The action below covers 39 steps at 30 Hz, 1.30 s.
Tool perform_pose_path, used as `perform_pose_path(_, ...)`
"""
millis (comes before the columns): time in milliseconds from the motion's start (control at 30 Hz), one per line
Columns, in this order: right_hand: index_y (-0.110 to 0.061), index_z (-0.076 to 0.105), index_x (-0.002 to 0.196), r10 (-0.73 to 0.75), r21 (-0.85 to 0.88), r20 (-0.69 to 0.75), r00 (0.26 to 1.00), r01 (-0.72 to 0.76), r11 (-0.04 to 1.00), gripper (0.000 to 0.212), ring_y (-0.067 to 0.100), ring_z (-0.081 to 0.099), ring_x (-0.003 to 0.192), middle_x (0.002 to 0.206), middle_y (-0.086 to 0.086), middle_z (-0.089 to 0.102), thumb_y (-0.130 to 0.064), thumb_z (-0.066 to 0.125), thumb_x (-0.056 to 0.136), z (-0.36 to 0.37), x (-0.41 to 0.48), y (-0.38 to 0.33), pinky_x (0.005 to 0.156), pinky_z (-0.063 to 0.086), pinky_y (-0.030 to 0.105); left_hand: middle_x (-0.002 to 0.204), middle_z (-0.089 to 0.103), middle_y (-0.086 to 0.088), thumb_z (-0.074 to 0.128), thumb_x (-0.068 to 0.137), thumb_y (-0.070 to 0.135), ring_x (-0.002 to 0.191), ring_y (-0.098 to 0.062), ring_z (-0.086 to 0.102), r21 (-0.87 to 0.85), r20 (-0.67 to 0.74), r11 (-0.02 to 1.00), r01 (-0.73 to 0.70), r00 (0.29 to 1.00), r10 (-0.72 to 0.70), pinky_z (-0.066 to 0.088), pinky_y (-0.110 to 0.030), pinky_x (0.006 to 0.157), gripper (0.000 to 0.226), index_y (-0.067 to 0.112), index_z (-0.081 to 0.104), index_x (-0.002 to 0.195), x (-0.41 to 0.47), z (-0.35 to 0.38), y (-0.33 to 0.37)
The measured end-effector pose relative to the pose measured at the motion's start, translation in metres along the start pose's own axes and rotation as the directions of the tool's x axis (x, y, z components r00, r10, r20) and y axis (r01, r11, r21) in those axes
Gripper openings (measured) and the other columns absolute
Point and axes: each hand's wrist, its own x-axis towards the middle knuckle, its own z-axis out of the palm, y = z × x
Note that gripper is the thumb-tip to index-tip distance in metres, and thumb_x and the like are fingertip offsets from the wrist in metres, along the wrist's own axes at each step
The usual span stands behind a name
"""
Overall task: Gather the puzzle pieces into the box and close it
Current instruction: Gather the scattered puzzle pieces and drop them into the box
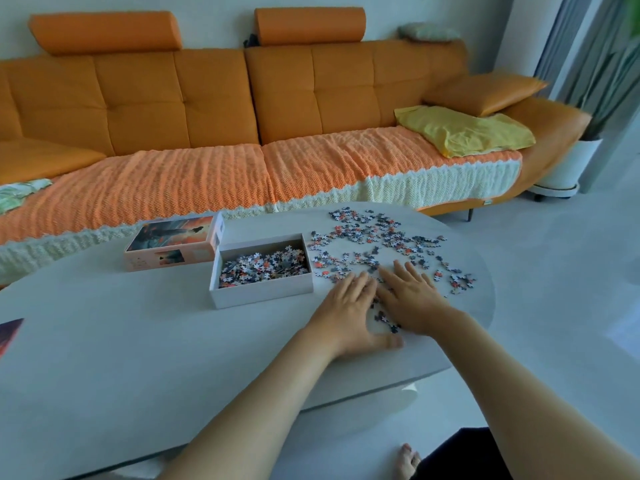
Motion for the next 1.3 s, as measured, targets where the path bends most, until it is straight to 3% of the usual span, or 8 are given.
perform_pose_path(300, -0.023, 0.055, 0.137, -0.194, 0.256, -0.267, 0.944, 0.264, 0.93, 0.045, 0.014, 0.025, 0.145, 0.152, -0.001, 0.039, -0.006, 0.04, 0.097, -0.011, 0.007, 0.019, 0.119, 0.015, 0.03, 0.161, -0.022, 0.002, 0.025, 0.067, 0.095, 0.145, -0.016, -0.027, 0.037, -0.06, 0.995, 0.087, 0.995, -0.085, -0.006, -0.044, 0.121, 0.121, 0.02, -0.012, 0.154, 0.034, 0.009, -0.012)
perform_pose_path(500, -0.028, 0.017, 0.153, 0.123, -0.032, -0.184, 0.975, -0.131, 0.991, 0.063, 0.024, -0.01, 0.149, 0.163, 0.004, -0.003, -0.055, 0.031, 0.097, -0.012, 0.016, 0.071, 0.119, -0.007, 0.048, 0.16, -0.023, 0.006, 0.03, 0.063, 0.097, 0.145, -0.02, -0.027, 0.049, 0.013, 0.998, 0.033, 0.999, -0.034, -0.01, -0.052, 0.118, 0.114, 0.038, -0.009, 0.153, 0.061, -0.001, -0.014)
perform_pose_path(667, -0.028, 0.016, 0.154, 0.07, 0.06, -0.137, 0.988, -0.062, 0.996, 0.065, 0.023, -0.003, 0.15, 0.163, 0.004, 0.003, -0.057, 0.026, 0.097, -0.006, 0.025, 0.067, 0.12, -0.001, 0.047, 0.163, 0.007, 0.006, 0.041, 0.077, 0.083, 0.149, -0.013, 0.002, -0.01, -0.126, 0.996, -0.087, 0.988, 0.085, 0.004, -0.039, 0.121, 0.095, 0.03, 0.022, 0.153, 0.07, 0.003, -0.016)
perform_pose_path(867, -0.022, 0.05, 0.139, -0.181, 0.235, -0.207, 0.962, 0.228, 0.945, 0.04, 0.022, 0.033, 0.141, 0.15, 0.0, 0.042, -0.025, 0.041, 0.1, -0.003, 0.026, 0.04, 0.116, 0.023, 0.037, 0.141, 0.044, 0.007, 0.056, 0.083, 0.061, 0.131, -0.012, 0.037, -0.081, -0.374, 0.979, -0.185, 0.916, 0.142, 0.031, -0.033, 0.109, 0.07, 0.023, 0.044, 0.14, 0.059, 0.005, -0.02)
perform_pose_path(967, -0.019, 0.065, 0.123, -0.099, 0.39, -0.344, 0.934, 0.238, 0.89, 0.032, 0.022, 0.05, 0.127, 0.132, 0.001, 0.061, -0.014, 0.049, 0.096, -0.011, 0.025, 0.041, 0.11, 0.032, 0.033, 0.144, 0.038, 0.006, 0.054, 0.084, 0.064, 0.133, -0.014, 0.032, -0.061, -0.418, 0.987, -0.147, 0.902, 0.108, 0.029, -0.037, 0.111, 0.072, 0.025, 0.039, 0.142, 0.058, 0.002, -0.02)
perform_pose_path(1033, -0.023, 0.06, 0.128, -0.049, 0.301, -0.407, 0.912, 0.184, 0.936, 0.034, 0.022, 0.036, 0.141, 0.144, 0.002, 0.051, -0.021, 0.05, 0.096, -0.011, 0.031, 0.053, 0.119, 0.018, 0.042, 0.158, 0.017, 0.003, 0.041, 0.082, 0.076, 0.145, -0.018, 0.011, -0.032, -0.334, 0.999, -0.033, 0.943, 0.02, 0.016, -0.045, 0.119, 0.086, 0.027, 0.023, 0.151, 0.064, -0.001, -0.019)
perform_pose_path(1133, -0.028, 0.032, 0.149, 0.073, 0.187, -0.255, 0.964, -0.025, 0.982, 0.055, 0.023, 0.001, 0.15, 0.162, 0.004, 0.013, -0.048, 0.039, 0.098, -0.009, 0.033, 0.071, 0.121, 0.002, 0.045, 0.16, -0.021, 0.006, 0.029, 0.079, 0.085, 0.147, -0.02, -0.021, -0.001, -0.09, 0.993, 0.121, 0.989, -0.121, -0.007, -0.048, 0.119, 0.099, 0.032, -0.008, 0.154, 0.077, -0.004, -0.021)
perform_pose_path(1300, -0.024, 0.028, 0.151, -0.025, 0.18, -0.174, 0.985, 0.056, 0.982, 0.057, 0.018, 0.007, 0.15, 0.162, 0.0, 0.016, -0.05, 0.029, 0.101, -0.008, 0.032, 0.066, 0.121, 0.005, 0.042, 0.161, -0.015, 0.007, 0.03, 0.081, 0.082, 0.148, -0.013, -0.015, 0.027, -0.014, 1.0, -0.012, 1.0, 0.012, -0.007, -0.039, 0.12, 0.1, 0.025, -0.006, 0.155, 0.096, -0.004, -0.021)
